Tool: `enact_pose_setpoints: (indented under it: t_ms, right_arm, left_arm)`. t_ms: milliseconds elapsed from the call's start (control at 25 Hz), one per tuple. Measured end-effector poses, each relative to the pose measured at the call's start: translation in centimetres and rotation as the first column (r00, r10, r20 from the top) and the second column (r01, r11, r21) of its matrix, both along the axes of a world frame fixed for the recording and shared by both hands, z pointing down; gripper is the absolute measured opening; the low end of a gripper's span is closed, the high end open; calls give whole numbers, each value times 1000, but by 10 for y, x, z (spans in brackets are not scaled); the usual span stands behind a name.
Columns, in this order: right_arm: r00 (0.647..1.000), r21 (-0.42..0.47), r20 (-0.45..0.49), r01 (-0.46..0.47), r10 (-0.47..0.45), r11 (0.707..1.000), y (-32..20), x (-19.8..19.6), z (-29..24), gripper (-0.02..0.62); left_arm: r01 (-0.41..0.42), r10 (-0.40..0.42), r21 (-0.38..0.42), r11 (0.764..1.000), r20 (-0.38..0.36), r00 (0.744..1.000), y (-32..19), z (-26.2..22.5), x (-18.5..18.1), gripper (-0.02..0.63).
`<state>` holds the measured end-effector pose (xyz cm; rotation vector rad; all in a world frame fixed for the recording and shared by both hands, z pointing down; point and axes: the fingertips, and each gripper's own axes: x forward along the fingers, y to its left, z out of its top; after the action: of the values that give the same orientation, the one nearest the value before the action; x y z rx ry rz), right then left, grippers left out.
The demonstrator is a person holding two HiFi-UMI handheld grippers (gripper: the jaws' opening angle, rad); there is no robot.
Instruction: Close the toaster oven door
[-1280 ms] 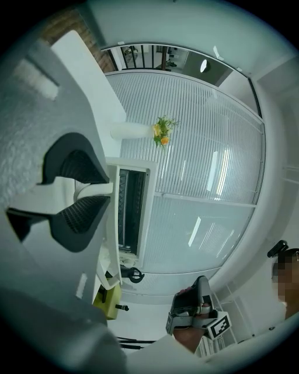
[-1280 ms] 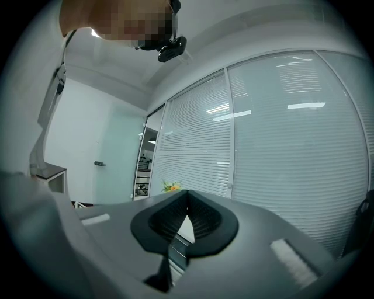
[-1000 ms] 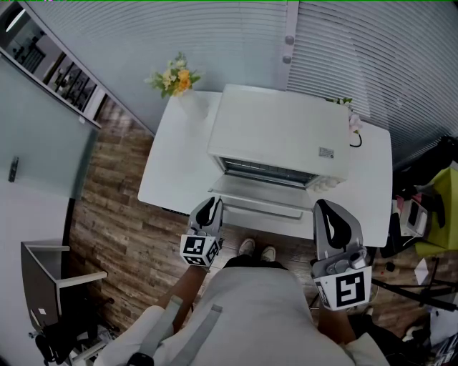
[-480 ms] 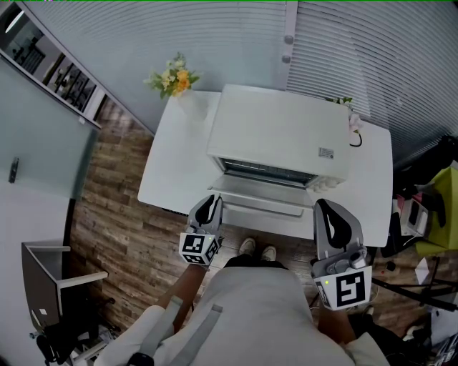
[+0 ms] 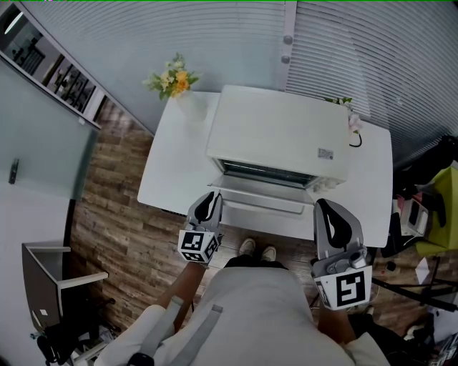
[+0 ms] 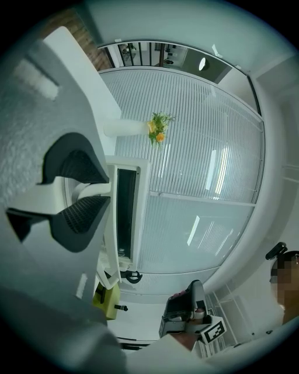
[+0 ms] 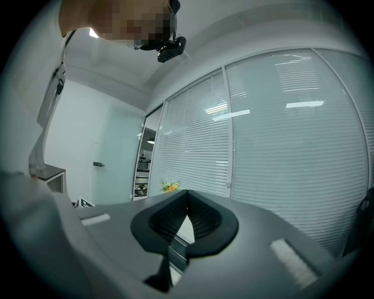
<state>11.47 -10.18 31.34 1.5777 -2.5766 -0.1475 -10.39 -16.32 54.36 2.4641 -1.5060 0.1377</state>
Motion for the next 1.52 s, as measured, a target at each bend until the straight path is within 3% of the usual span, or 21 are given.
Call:
enact_pose_setpoints:
  t_ms: [1520]
  right_arm:
    - [1000, 4, -13, -13, 13, 1000, -13, 5, -3, 3]
  left_arm:
    - [-8, 8, -5, 1000, -4, 1000, -41, -21, 9, 81]
